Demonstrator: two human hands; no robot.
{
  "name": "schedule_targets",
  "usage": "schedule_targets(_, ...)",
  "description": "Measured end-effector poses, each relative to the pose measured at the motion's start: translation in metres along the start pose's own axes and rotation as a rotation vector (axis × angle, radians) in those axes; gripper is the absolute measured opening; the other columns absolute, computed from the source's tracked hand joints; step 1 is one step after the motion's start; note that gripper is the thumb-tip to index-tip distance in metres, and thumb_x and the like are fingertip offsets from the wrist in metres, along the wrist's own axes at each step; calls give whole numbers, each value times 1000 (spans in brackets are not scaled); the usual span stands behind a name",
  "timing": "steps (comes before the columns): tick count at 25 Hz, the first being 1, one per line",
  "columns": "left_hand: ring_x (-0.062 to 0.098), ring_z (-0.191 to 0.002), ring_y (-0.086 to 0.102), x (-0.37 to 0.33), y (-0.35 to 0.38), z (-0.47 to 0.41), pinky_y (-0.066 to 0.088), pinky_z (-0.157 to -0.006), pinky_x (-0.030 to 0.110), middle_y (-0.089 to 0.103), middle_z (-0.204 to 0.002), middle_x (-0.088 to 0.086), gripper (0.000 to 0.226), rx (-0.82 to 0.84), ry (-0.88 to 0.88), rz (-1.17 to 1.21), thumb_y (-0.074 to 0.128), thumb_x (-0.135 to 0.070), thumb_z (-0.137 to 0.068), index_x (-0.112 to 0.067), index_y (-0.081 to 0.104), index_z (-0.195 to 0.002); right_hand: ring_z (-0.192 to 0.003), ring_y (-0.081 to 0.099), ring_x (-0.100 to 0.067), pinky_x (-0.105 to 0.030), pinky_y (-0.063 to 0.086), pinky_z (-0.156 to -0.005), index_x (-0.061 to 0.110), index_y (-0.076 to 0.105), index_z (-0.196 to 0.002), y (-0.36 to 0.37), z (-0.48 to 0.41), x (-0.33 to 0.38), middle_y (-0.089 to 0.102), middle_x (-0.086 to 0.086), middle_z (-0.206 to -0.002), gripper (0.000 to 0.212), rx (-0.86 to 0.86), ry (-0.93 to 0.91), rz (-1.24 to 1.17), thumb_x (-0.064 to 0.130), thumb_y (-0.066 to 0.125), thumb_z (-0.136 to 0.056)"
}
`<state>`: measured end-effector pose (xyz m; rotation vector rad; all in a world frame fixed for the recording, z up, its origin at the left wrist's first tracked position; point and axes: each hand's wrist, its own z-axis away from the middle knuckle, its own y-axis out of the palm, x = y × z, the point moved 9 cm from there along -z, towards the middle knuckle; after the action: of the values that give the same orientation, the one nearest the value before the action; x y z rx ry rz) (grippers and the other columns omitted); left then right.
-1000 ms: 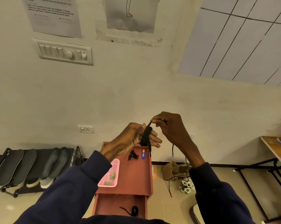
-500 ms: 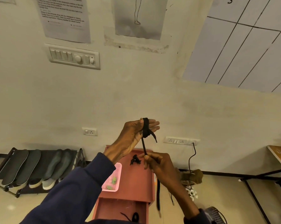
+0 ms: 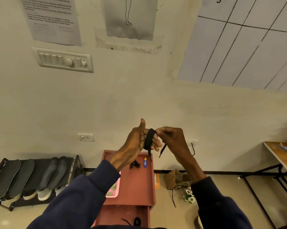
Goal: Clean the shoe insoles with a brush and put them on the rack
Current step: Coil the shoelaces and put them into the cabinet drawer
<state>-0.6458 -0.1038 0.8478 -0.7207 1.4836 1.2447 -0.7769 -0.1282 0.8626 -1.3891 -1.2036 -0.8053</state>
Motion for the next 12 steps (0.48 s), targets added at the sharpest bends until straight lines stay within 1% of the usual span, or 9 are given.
schedule_targets(1,28,-61,65,-2,-5,-1,53,-59,28,69,-79,24,70,-19,17,63,27,-51,-108,0,68,-82,-81,69,-22,-33,54,-75,14,80,-95,12,9,-14,77,-6,-88,16,28,70,-103,16,65,-99)
schedule_targets(2,26,-61,63,-2,-9,-2,52,-59,26,68,-77,21,62,-32,30,119,32,-47,-108,-2,65,-82,-75,62,-22,-31,49,-69,15,80,-96,24,18,-25,74,-9,-87,19,54,140,-198,17,62,-101)
schedule_targets(3,24,-61,61,-2,-12,-2,52,-60,26,66,-76,18,55,-48,33,171,35,-44,-108,-3,63,-84,-71,53,-20,-29,44,-64,13,80,-97,35,25,-32,70,-11,-85,22,66,207,-291,17,60,-102)
schedule_targets(4,23,-62,60,0,-17,-2,53,-62,26,65,-75,16,50,-69,31,207,38,-42,-108,-4,61,-85,-71,48,-18,-27,40,-63,11,79,-97,46,31,-37,67,-11,-85,25,64,269,-387,15,56,-104)
schedule_targets(6,21,-62,59,4,-22,-3,53,-66,27,62,-75,13,45,-96,26,241,42,-41,-107,-6,60,-86,-80,56,-20,-27,44,-66,4,76,-101,56,36,-39,68,-15,-91,29,35,351,-517,12,49,-106)
schedule_targets(8,21,-62,58,8,-24,-3,53,-69,29,61,-75,12,41,-100,23,275,47,-41,-105,-7,61,-86,-94,66,-25,-31,48,-75,-4,71,-112,58,37,-36,72,-22,-104,29,18,362,-550,13,48,-106)
schedule_targets(9,21,-64,59,9,-24,-4,54,-69,29,61,-76,12,41,-96,21,296,47,-40,-105,-7,61,-86,-98,68,-27,-33,49,-77,-6,69,-114,58,37,-34,73,-22,-109,29,14,358,-565,12,47,-106)
schedule_targets(10,22,-67,61,11,-23,-4,55,-71,29,63,-79,13,41,-91,18,320,46,-40,-106,-5,62,-89,-100,70,-28,-33,49,-77,-5,69,-114,58,38,-35,74,-19,-109,29,5,363,-596,11,47,-106)
schedule_targets(12,25,-76,67,15,-19,-6,57,-76,31,67,-87,17,47,-79,10,393,41,-39,-108,0,64,-96,-94,73,-26,-33,49,-73,1,70,-109,59,41,-37,76,-13,-105,28,-17,418,-693,12,44,-107)
